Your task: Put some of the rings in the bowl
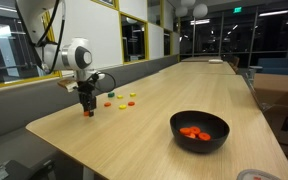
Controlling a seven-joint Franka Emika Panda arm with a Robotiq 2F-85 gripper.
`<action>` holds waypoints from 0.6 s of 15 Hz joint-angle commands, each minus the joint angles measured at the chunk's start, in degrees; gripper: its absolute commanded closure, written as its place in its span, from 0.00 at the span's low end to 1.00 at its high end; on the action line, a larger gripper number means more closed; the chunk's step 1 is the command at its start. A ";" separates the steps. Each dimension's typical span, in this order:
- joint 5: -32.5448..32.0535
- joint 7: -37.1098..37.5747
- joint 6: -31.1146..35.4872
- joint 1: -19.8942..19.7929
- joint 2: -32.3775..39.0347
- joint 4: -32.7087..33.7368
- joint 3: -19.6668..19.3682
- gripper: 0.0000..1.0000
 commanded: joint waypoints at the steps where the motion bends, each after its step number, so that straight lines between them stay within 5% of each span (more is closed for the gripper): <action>1: -0.25 -0.27 -1.32 -0.57 -1.33 -0.16 0.41 0.73; 3: -0.29 -0.21 -1.76 -0.73 -1.64 -0.24 0.35 0.82; 9: 0.02 2.73 0.31 -3.34 -7.72 -5.65 -3.06 0.79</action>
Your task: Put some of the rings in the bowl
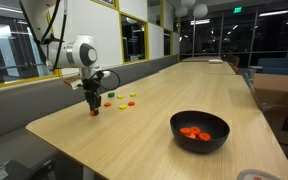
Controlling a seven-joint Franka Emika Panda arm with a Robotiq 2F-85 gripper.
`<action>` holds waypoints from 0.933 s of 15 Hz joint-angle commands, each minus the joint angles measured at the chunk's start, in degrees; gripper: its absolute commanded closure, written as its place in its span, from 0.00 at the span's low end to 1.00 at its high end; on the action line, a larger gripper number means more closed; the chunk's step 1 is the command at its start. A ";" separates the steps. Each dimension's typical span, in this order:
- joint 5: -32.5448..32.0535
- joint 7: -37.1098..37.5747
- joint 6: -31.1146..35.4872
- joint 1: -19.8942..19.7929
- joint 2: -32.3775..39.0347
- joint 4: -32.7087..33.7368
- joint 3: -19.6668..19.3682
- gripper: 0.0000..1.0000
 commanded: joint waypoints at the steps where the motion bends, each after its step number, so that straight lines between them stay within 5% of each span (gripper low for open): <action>1: 0.10 2.06 1.52 -3.14 -7.69 -6.06 -1.91 0.79; 14: 5.58 -7.72 2.36 -25.91 -23.41 -17.76 -9.40 0.77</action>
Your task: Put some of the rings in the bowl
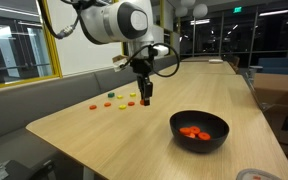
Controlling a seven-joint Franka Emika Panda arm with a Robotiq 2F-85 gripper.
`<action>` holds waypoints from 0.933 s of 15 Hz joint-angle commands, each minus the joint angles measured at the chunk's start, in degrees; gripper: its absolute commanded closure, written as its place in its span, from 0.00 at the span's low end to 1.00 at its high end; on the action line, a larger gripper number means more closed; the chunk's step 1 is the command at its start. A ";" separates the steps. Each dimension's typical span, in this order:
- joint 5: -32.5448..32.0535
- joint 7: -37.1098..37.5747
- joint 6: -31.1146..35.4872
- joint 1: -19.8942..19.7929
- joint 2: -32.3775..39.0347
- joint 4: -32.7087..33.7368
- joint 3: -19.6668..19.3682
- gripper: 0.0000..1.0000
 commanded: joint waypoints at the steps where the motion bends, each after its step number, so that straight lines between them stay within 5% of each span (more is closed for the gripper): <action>1: 3.68 -5.12 0.67 -5.05 -3.04 -1.63 -1.59 0.77; 10: 14.99 -17.46 -2.65 -12.85 1.08 4.54 -5.15 0.76; 11: 16.31 -18.21 -3.19 -13.30 1.84 5.35 -5.25 0.72; 12: 17.69 -19.10 -4.10 -13.77 2.70 6.26 -5.31 0.33; 14: 19.29 -19.71 -5.18 -14.27 4.39 7.80 -5.27 0.26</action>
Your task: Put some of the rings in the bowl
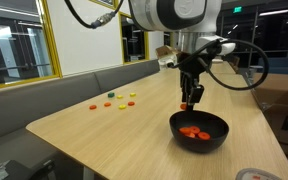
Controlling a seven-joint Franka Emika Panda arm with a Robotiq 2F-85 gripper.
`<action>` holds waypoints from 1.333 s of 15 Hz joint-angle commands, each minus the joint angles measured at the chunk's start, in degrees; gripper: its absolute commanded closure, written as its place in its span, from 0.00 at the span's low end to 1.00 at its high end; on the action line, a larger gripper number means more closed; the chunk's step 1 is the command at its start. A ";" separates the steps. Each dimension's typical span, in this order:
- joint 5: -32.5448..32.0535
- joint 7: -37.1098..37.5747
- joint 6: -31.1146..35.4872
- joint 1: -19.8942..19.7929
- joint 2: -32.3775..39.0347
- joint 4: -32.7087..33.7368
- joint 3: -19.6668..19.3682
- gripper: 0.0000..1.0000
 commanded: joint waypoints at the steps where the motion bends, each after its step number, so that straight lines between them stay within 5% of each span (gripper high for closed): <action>1: 3.71 -2.55 -3.14 -0.90 3.54 4.43 0.05 0.19; 4: 2.71 -1.30 -4.43 -0.10 5.34 6.35 0.51 0.00; 13: -7.32 5.74 -9.26 10.17 7.09 10.73 5.84 0.00; 20: -12.81 10.65 -16.66 19.09 14.50 21.01 11.23 0.00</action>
